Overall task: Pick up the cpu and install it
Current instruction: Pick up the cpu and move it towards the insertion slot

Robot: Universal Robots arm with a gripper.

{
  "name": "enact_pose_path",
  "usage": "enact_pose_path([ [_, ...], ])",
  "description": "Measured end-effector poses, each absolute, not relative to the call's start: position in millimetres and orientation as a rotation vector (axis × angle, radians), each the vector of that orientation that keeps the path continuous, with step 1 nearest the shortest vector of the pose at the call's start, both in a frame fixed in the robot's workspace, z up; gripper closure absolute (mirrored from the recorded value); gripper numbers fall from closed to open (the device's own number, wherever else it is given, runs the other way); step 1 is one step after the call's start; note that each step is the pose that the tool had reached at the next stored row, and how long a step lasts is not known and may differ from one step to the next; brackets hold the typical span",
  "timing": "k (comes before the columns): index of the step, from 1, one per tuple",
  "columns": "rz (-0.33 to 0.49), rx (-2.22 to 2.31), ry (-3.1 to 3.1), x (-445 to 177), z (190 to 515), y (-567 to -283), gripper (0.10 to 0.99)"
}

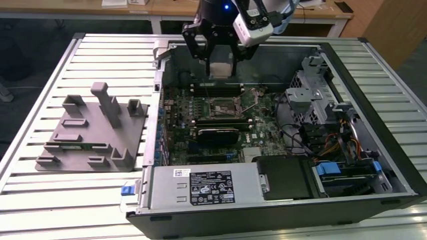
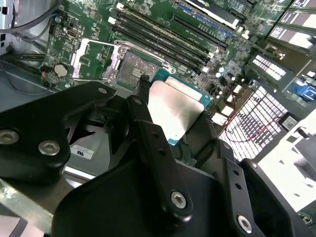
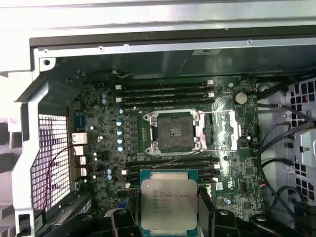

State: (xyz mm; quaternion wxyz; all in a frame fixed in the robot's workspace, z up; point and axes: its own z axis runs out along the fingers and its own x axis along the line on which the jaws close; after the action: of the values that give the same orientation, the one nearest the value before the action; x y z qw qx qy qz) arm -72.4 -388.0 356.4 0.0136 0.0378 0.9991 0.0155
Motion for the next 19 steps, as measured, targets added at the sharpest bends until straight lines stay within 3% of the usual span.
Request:
enact_pose_path([
  [19,0.037,0.118,3.112,-69,331,-377,0.541],
])
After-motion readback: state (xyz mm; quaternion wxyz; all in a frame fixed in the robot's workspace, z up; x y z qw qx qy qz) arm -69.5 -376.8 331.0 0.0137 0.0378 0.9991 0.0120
